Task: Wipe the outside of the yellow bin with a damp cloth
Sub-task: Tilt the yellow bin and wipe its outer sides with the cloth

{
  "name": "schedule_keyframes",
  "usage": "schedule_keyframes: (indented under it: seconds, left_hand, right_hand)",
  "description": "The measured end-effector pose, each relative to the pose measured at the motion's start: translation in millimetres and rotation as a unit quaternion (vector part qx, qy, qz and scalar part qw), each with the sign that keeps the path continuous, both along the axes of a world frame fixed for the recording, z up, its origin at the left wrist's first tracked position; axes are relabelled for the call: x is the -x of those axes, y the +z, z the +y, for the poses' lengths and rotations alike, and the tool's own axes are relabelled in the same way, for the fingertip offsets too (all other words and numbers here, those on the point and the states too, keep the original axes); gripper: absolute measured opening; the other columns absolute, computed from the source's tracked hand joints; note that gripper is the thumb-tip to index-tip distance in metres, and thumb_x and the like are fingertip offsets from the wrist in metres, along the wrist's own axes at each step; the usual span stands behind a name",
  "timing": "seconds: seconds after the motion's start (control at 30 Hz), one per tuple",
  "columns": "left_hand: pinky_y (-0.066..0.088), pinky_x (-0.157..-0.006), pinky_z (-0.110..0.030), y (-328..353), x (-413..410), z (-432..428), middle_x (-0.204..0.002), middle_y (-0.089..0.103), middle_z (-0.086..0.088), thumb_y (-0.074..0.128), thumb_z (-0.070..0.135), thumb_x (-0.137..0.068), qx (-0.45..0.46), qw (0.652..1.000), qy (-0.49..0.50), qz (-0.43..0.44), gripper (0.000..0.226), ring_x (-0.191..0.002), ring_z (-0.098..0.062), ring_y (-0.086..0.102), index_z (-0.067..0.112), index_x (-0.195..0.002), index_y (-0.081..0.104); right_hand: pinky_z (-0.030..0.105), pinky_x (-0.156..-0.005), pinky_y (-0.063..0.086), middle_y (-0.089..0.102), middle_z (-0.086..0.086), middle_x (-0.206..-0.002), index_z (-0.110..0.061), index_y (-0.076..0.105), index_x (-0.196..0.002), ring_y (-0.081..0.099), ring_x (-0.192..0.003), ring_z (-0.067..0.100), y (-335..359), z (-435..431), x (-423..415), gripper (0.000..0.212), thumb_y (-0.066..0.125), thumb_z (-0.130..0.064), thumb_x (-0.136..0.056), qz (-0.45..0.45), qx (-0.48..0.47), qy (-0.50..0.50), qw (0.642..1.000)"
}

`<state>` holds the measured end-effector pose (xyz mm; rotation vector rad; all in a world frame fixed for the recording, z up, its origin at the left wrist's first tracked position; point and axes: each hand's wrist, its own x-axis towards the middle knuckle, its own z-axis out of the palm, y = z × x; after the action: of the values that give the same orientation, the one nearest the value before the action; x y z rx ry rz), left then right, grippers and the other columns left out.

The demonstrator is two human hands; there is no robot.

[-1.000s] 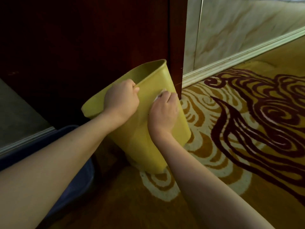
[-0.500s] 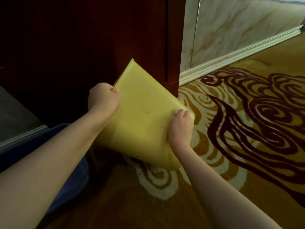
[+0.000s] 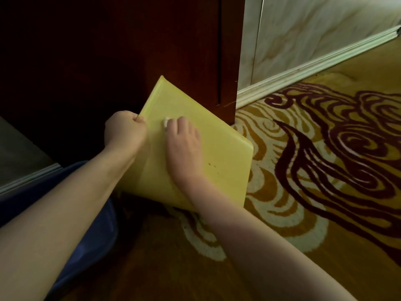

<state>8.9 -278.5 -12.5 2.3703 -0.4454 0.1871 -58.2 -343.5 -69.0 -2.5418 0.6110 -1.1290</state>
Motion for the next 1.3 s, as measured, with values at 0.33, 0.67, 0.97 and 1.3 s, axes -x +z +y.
schedule_keyframes:
  seconds: [0.33, 0.67, 0.97, 1.3]
  left_hand:
    - [0.040, -0.068, -0.033, -2.1, -5.9, 7.8, -0.088, 0.055, -0.005, 0.044, 0.023, -0.094, 0.003, 1.000, 0.001, 0.009, 0.030, -0.079, -0.021, 0.051, 0.005, -0.108, 0.064]
    - [0.029, -0.051, -0.018, -8.6, -9.7, 8.4, -0.089, 0.056, -0.005, 0.044, 0.024, -0.094, 0.014, 1.000, -0.002, -0.003, 0.030, -0.075, -0.018, 0.049, 0.005, -0.109, 0.063]
    - [0.040, -0.062, -0.033, 1.6, -8.4, 4.8, -0.090, 0.061, -0.009, 0.045, 0.022, -0.093, 0.016, 0.999, -0.004, 0.049, 0.029, -0.080, -0.025, 0.056, 0.006, -0.105, 0.065]
    - [0.040, -0.067, -0.034, 8.2, 1.3, -1.4, -0.090, 0.059, -0.006, 0.045, 0.022, -0.093, -0.002, 0.999, 0.004, 0.053, 0.029, -0.079, -0.021, 0.052, 0.005, -0.106, 0.064]
  right_hand:
    - [0.036, -0.073, 0.052, 0.051, 0.001, -0.092, -0.013, 0.052, -0.102, 0.052, -0.078, 0.016, -77.1, -43.8, 60.7, 0.013, 0.041, -0.015, -0.095, 0.002, -0.223, -0.128, 0.966]
    - [0.032, -0.069, 0.053, 0.051, -0.001, -0.090, -0.012, 0.055, -0.096, 0.053, -0.076, 0.014, -44.4, -27.5, 64.1, 0.008, 0.048, -0.015, -0.092, -0.071, -0.230, -0.127, 0.962]
    - [0.034, -0.069, 0.052, 0.054, 0.005, -0.098, -0.013, 0.049, -0.104, 0.052, -0.077, 0.017, -61.2, 8.8, 60.2, 0.018, 0.052, -0.012, -0.087, 0.000, -0.153, -0.013, 0.988]
    - [0.025, -0.060, 0.038, 0.049, 0.006, -0.096, -0.014, 0.046, -0.090, 0.044, -0.072, 0.011, -111.5, -61.6, 123.2, 0.014, 0.037, -0.022, -0.098, 0.044, -0.347, -0.223, 0.910]
